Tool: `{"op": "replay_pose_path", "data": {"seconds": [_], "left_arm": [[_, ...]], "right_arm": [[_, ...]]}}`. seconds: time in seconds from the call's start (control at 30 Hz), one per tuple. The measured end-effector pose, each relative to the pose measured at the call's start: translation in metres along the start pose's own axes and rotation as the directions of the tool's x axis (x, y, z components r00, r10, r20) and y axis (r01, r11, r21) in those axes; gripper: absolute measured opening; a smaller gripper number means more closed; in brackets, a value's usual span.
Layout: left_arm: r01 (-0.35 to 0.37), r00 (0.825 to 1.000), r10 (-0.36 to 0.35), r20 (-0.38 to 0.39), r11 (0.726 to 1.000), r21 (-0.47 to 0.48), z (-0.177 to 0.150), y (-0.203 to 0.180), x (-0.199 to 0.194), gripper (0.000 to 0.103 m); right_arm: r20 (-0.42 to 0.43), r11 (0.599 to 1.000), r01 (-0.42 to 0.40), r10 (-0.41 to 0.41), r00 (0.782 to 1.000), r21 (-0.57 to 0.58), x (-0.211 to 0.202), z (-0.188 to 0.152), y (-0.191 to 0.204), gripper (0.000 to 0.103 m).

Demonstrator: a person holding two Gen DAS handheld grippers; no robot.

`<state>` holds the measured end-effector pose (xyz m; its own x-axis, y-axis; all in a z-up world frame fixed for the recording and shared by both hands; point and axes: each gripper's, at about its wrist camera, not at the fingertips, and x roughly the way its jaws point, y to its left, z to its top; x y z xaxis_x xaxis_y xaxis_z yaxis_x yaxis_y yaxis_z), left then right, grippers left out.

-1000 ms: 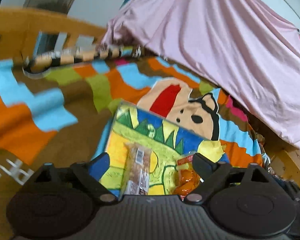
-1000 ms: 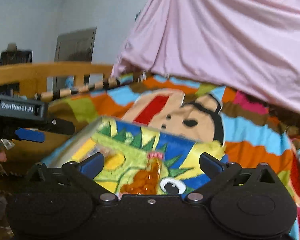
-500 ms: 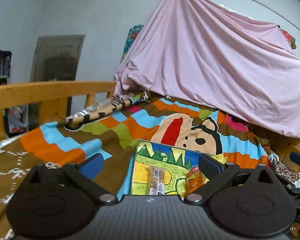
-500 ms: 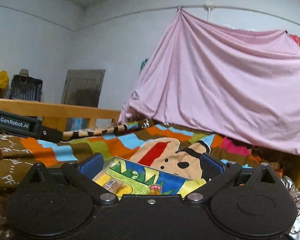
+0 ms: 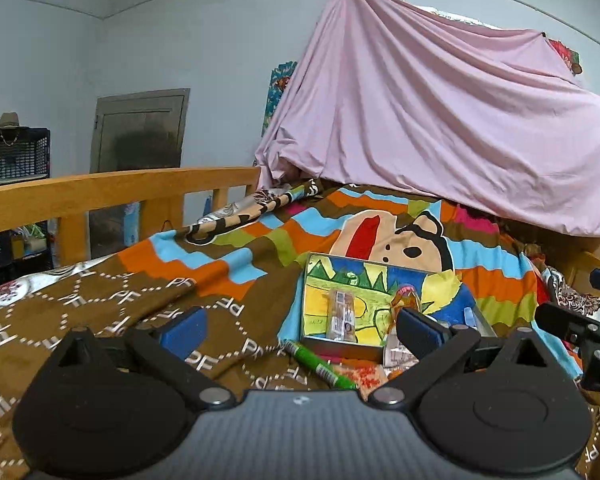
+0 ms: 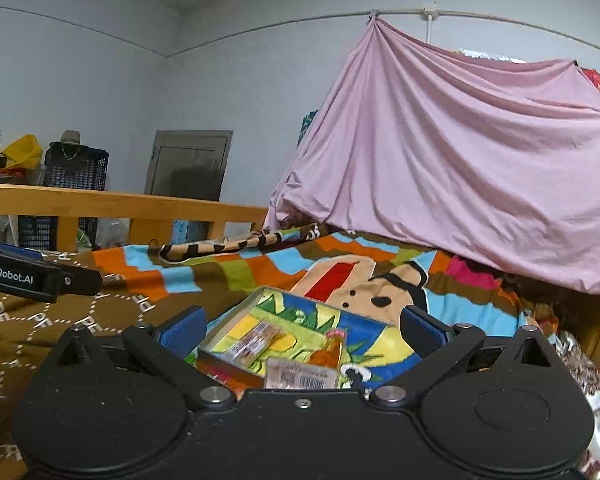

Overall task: Organize snacks
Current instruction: 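Lift both tools back and move toward the remaining snacks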

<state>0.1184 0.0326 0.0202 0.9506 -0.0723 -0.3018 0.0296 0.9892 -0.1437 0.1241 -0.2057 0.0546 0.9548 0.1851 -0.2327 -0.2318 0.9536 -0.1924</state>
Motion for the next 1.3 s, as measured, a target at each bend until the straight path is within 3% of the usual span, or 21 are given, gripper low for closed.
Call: {"op": "replay_pose_path", "data": {"seconds": [0.17, 0.43, 0.6, 0.8, 1.3], "left_arm": [[-0.008, 1.000, 0.008, -0.002, 1.000, 0.015, -0.010, -0.001, -0.025, 0.103], [0.006, 0.994, -0.001, -0.105, 0.999, 0.046, -0.026, -0.006, -0.035, 0.103], [0.003, 0.988, 0.008, -0.153, 0.997, 0.071, -0.032, -0.010, -0.035, 0.103], [-0.006, 0.975, 0.023, -0.220, 0.997, 0.080, -0.034, -0.010, -0.026, 0.103], [-0.029, 0.922, 0.034, -0.385, 0.999, 0.019, -0.037, 0.005, 0.006, 0.103]], "right_arm": [[-0.045, 1.000, -0.011, 0.012, 0.999, 0.018, -0.023, -0.009, 0.004, 0.102], [-0.120, 0.999, -0.043, 0.042, 0.992, -0.006, -0.039, -0.022, 0.012, 0.102], [-0.206, 0.997, -0.075, 0.077, 0.975, 0.014, -0.035, -0.030, 0.015, 0.102], [-0.257, 0.995, -0.095, 0.099, 0.961, 0.029, -0.030, -0.035, 0.017, 0.102], [-0.335, 0.993, -0.098, 0.114, 0.935, 0.065, -0.013, -0.044, 0.014, 0.102]]}}
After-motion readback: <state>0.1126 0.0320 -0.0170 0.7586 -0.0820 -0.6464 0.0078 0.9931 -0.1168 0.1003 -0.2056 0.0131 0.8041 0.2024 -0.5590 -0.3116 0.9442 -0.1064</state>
